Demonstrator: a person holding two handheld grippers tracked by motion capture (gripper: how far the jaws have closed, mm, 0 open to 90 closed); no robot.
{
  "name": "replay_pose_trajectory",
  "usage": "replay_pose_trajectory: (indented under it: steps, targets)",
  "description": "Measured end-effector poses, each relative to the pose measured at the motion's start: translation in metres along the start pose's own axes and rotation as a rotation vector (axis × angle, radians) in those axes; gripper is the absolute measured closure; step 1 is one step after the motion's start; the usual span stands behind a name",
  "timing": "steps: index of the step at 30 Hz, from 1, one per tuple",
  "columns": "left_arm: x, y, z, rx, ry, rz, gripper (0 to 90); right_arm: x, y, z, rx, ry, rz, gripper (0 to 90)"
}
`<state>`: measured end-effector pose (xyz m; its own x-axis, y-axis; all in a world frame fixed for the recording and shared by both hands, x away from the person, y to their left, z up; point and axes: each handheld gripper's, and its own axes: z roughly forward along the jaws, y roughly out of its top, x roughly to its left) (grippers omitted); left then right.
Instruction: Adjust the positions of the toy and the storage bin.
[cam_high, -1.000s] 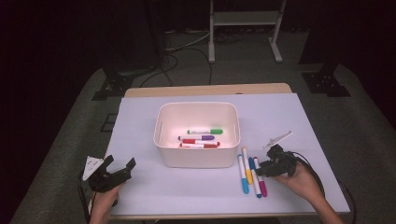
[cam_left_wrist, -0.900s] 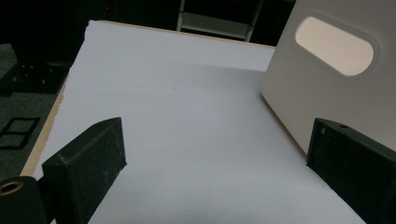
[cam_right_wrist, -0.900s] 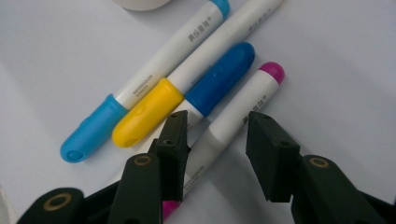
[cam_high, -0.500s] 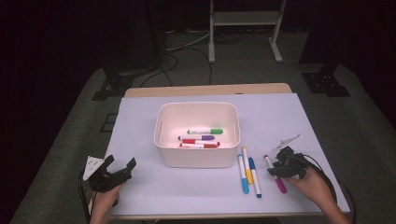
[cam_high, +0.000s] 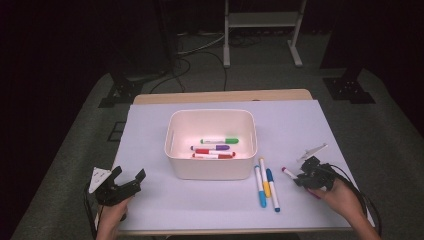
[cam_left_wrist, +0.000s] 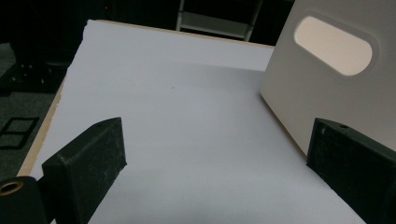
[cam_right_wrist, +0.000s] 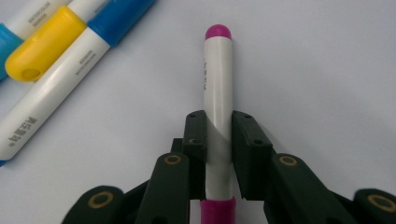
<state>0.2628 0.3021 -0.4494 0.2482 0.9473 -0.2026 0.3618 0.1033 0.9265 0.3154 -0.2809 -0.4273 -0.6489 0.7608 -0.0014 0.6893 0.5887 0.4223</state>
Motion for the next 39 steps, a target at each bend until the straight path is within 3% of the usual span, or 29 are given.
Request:
replay_pose_trajectory:
  steps: [3, 6, 16, 21, 23, 29, 39]
  targets:
    - [0.0, 0.0, 0.0, -0.001, 0.0, 0.001, 3.2, -0.003, 0.003, -0.007, -0.023, 0.048, 0.019, 75.5]
    - [0.0, 0.0, 0.0, 0.002, 0.001, -0.001, 3.2, -0.005, 0.006, -0.014, -0.034, 0.059, 0.013, 75.4]
    - [-0.001, 0.0, 0.0, 0.002, 0.002, 0.002, 3.2, -0.002, 0.035, -0.067, -0.138, 0.135, -0.025, 75.4]
    - [-0.001, 0.0, 0.0, 0.001, 0.002, 0.002, 3.2, 0.005, 0.058, -0.098, -0.187, 0.175, -0.075, 75.5]
    - [-0.001, 0.0, 0.0, 0.002, 0.001, 0.002, 3.2, 0.01, 0.067, -0.108, -0.187, 0.161, -0.098, 75.5]
    - [-0.001, 0.0, 0.0, 0.004, 0.001, 0.0, 3.2, 0.019, 0.092, -0.131, -0.22, 0.193, -0.145, 75.4]
    - [-0.001, 0.0, 0.0, 0.003, 0.0, 0.0, 3.2, 0.048, 0.142, -0.153, -0.24, 0.244, -0.255, 75.4]
